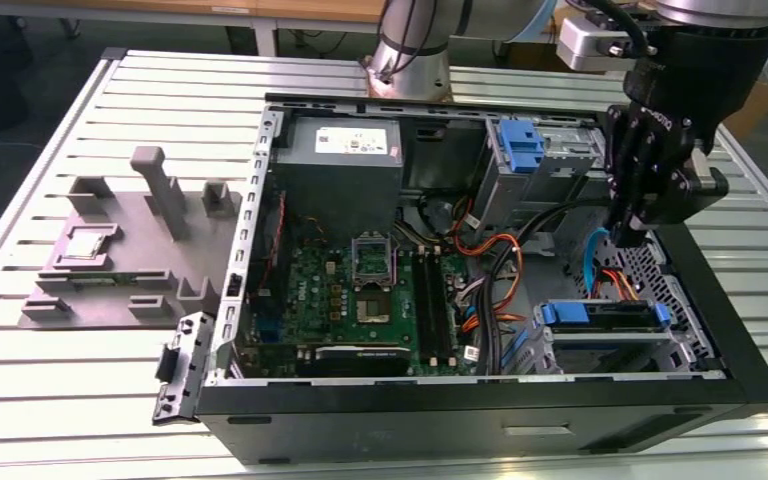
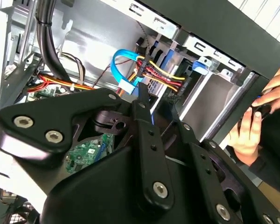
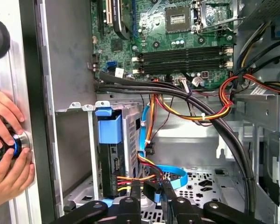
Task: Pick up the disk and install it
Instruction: 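Insert the second disk wire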
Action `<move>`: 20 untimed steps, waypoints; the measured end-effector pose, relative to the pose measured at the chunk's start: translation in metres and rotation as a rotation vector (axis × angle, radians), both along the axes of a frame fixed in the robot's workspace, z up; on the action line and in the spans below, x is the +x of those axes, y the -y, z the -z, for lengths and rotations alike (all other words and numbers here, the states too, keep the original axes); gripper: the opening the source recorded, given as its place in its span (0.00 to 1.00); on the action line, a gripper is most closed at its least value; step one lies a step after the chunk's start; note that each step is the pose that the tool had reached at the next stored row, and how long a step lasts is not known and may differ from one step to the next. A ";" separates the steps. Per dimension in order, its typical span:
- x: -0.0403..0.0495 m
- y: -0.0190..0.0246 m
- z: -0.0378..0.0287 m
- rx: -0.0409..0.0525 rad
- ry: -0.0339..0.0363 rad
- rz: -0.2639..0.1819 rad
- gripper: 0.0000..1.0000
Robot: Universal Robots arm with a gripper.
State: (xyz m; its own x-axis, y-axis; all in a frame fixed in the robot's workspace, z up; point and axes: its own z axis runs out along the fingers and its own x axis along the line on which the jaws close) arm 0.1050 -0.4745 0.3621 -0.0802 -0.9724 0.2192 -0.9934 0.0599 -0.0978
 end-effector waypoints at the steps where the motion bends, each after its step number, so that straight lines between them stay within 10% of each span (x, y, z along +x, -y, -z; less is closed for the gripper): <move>1: -0.0002 0.0000 0.0000 -0.0002 0.0000 0.000 0.31; 7: -0.0002 -0.0008 0.0007 -0.0002 -0.0392 0.000 0.31; 13: -0.0002 -0.0022 0.0006 -0.0017 -0.0602 0.000 0.31; 18: 0.0001 -0.0045 0.0015 -0.0583 -0.0653 0.002 0.31; 20: 0.0003 -0.0047 0.0046 -0.0646 -0.0653 0.002 0.31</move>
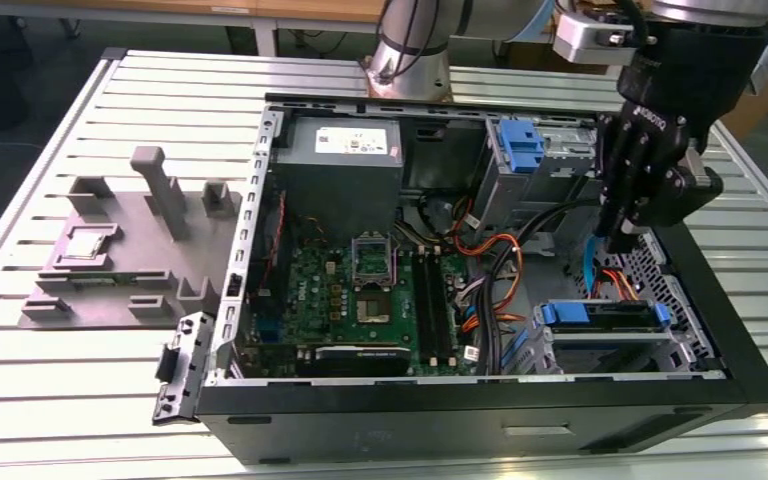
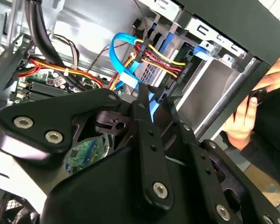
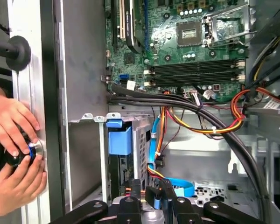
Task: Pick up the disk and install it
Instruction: 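Insert the second disk wire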
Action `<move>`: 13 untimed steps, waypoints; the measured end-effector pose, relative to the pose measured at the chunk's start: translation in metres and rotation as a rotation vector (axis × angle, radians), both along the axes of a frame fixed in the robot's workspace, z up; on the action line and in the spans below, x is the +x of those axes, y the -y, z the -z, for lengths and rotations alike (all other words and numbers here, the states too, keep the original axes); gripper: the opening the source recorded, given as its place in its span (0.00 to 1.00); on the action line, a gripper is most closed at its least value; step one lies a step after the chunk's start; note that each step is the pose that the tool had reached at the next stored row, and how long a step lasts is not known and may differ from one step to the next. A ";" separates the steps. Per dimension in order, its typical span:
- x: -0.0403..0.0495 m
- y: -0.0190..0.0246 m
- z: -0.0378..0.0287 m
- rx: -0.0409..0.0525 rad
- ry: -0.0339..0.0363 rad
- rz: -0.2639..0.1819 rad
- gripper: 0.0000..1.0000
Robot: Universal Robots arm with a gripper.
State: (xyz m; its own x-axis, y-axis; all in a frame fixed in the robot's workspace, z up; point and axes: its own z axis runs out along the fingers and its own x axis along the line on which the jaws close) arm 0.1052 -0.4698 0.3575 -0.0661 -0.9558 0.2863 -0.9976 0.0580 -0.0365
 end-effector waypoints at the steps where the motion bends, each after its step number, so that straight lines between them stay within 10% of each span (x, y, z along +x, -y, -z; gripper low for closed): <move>1: 0.0002 0.0000 0.0017 -0.0006 0.0001 0.000 0.31; 6: 0.0014 -0.0001 0.0069 -0.0114 0.0001 0.002 0.31; 13: 0.0025 -0.0008 0.0083 -0.0595 0.0000 0.007 0.31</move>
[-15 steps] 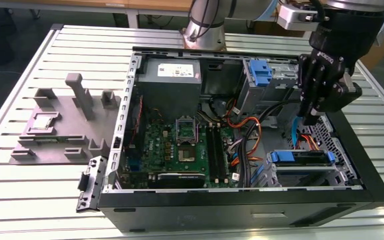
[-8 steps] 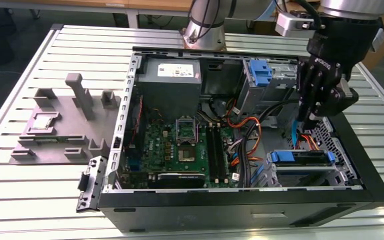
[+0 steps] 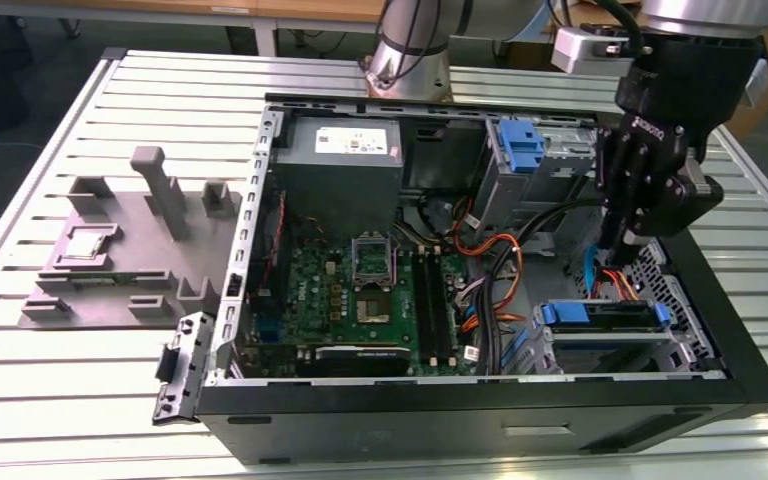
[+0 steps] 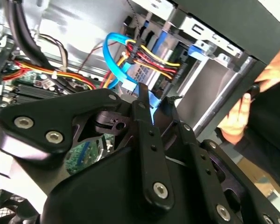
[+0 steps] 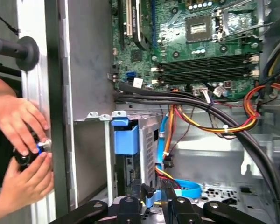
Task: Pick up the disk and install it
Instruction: 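Insert the second disk wire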
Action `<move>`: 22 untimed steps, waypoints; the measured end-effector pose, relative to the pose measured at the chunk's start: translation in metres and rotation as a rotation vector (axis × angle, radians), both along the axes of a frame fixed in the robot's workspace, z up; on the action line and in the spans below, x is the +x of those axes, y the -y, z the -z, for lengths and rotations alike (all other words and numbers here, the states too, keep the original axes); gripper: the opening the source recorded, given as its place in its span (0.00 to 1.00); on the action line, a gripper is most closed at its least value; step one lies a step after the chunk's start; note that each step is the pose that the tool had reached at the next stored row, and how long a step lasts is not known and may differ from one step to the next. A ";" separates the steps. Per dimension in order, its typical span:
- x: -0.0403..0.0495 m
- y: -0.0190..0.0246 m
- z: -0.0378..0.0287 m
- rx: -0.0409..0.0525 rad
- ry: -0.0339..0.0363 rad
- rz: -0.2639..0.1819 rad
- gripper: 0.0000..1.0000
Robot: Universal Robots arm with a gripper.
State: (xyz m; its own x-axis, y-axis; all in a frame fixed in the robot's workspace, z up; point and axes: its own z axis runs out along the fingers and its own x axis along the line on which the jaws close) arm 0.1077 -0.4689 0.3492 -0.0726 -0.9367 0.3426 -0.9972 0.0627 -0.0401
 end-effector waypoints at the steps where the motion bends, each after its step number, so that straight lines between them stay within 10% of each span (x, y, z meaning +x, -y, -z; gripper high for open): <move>1: 0.0000 -0.0002 0.0003 -0.0078 0.0000 0.000 0.31; 15: 0.0001 0.0004 0.0062 -0.0149 0.0001 0.000 0.16; 22: -0.0003 0.0092 0.0076 -0.0036 0.0049 -0.003 0.16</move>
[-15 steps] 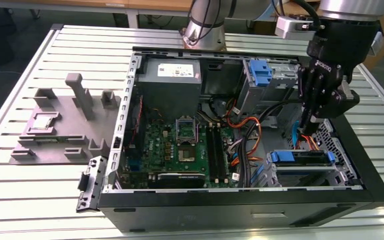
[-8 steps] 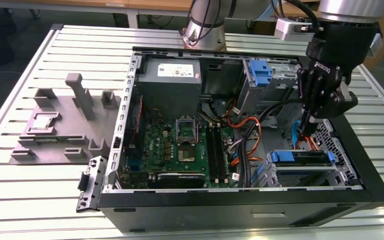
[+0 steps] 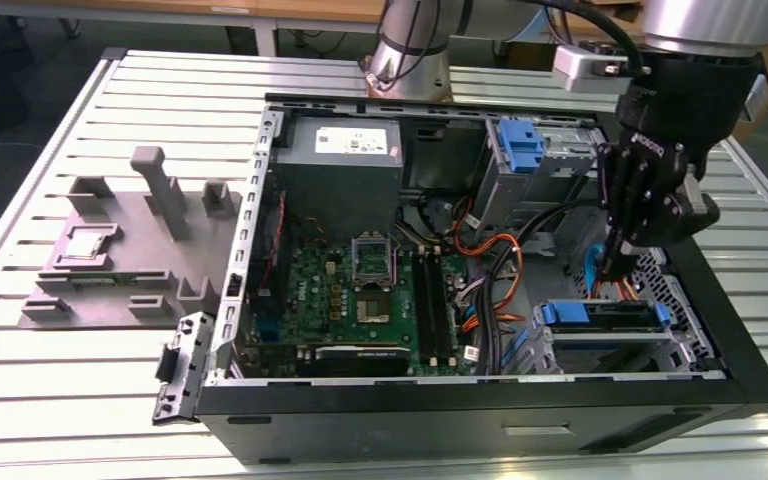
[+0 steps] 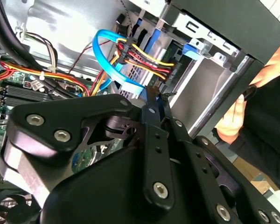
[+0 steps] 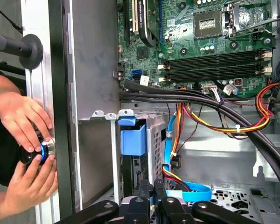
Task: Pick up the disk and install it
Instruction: 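Insert the second disk wire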
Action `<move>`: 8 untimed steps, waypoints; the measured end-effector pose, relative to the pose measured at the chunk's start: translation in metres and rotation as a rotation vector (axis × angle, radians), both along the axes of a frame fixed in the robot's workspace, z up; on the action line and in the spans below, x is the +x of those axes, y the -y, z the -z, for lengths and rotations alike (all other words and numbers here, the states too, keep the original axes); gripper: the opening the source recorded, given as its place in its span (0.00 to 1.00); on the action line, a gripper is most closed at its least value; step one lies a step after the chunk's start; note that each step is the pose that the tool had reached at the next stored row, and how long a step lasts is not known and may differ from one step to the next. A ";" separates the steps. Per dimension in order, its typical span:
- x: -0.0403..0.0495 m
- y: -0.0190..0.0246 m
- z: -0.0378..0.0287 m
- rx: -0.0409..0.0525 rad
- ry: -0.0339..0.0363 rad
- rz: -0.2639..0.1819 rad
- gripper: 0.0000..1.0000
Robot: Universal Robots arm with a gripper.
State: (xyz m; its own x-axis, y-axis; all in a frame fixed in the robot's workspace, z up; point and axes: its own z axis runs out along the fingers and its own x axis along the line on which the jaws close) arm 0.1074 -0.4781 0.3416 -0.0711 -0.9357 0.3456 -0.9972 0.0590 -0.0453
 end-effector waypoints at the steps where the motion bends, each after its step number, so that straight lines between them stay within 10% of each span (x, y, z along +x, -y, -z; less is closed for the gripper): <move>1: -0.0002 0.0022 0.0004 0.0027 0.0007 0.000 0.16; 8: -0.0004 0.0055 0.0010 0.0064 0.0022 -0.001 0.16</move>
State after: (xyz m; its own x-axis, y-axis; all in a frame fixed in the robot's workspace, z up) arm 0.1070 -0.4837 0.3406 -0.0713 -0.9379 0.3395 -0.9972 0.0588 -0.0470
